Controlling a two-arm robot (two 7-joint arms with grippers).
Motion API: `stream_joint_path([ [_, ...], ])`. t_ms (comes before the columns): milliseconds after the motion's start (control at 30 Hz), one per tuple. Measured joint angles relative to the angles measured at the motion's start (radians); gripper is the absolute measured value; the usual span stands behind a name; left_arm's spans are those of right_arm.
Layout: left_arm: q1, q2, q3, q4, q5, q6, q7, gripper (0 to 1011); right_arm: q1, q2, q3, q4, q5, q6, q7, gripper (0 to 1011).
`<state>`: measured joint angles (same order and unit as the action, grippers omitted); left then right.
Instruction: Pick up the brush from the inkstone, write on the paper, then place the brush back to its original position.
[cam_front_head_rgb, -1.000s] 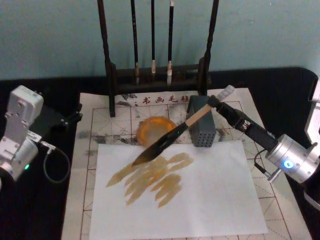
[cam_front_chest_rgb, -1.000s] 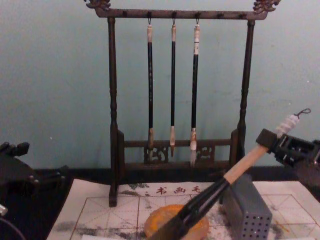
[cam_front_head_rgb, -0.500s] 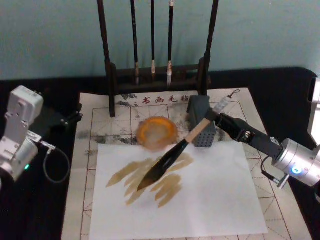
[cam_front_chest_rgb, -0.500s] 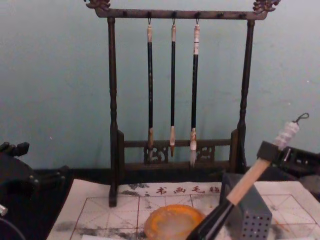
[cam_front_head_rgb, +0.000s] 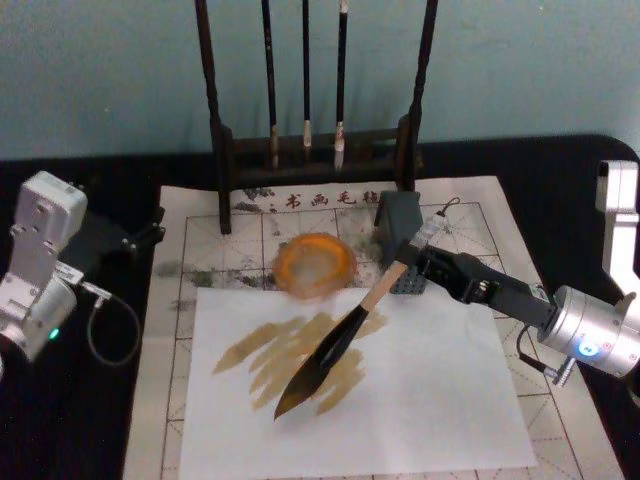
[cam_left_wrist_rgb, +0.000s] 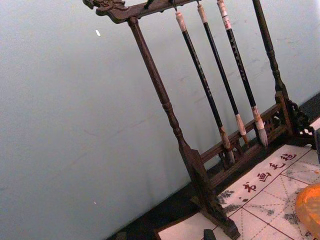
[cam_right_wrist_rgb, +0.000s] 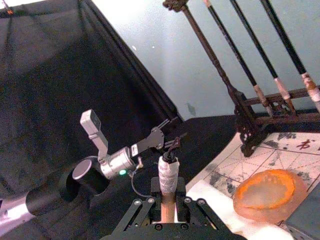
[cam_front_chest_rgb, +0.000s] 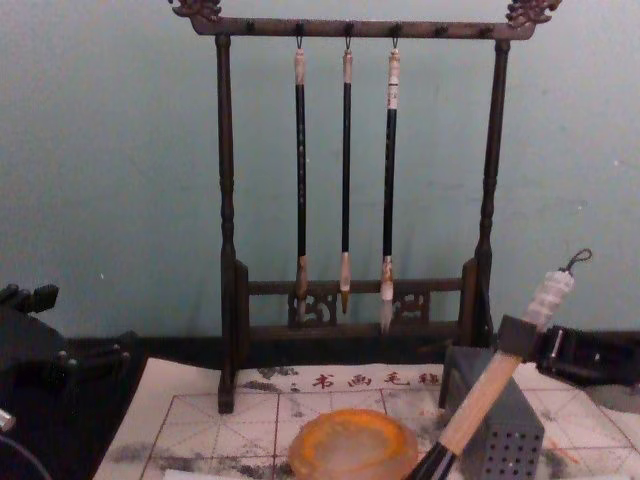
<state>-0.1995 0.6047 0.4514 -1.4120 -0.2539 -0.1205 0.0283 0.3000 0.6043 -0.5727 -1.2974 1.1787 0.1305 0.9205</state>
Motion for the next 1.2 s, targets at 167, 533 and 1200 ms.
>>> stream_joint_path([
  [167,0.000,0.000,0.000,0.000,0.000,0.000,0.000,1001,0.007,0.000,-0.013,0.000,-0.012,-0.002,0.001,175],
  [533,0.000,0.000,0.000,0.000,0.000,0.000,0.000,1001,0.020,-0.019,-0.032,0.015,-0.038,-0.021,-0.010,175],
  [1200,0.000,0.000,0.000,0.000,0.000,0.000,0.000,1001,0.029,-0.032,-0.045,0.027,-0.065,-0.026,-0.010,175],
])
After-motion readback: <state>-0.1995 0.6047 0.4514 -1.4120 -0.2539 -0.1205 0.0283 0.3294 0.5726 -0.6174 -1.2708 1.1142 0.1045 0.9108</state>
